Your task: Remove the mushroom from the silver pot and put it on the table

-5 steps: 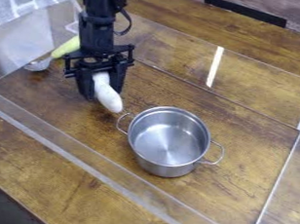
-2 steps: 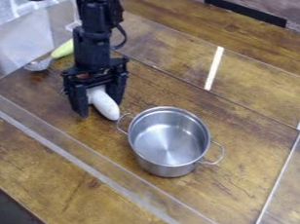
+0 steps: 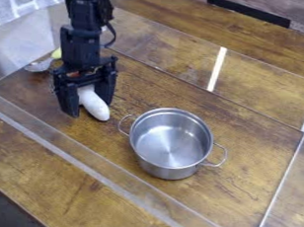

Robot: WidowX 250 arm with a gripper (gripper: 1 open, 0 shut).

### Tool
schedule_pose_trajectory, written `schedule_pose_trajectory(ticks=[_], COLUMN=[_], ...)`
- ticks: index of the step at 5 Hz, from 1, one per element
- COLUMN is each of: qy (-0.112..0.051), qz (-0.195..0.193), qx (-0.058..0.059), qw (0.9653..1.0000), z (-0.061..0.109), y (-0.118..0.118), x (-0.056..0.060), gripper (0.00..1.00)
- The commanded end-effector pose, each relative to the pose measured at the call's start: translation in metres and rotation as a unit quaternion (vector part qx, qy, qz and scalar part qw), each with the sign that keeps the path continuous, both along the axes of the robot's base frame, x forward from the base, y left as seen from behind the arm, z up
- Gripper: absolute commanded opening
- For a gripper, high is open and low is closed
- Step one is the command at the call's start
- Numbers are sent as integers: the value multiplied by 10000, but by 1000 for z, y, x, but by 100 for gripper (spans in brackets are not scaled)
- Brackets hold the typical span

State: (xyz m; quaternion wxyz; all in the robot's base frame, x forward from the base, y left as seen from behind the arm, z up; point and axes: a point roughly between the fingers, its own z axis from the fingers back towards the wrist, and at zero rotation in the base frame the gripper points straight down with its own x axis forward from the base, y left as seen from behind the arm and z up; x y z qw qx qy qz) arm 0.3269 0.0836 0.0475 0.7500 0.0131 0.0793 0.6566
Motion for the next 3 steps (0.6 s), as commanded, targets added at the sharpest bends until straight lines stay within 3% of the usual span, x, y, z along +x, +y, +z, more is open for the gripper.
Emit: schedule_pose_trajectory(ticks=[1, 2, 3], qy=[-615, -813, -1133], qz=[376, 111, -221], qx=[127, 83, 148], qw=[9973, 9966, 9932], z=[51, 81, 114], y=[16, 24, 26], x=[7, 9, 11], gripper=[100, 100, 100])
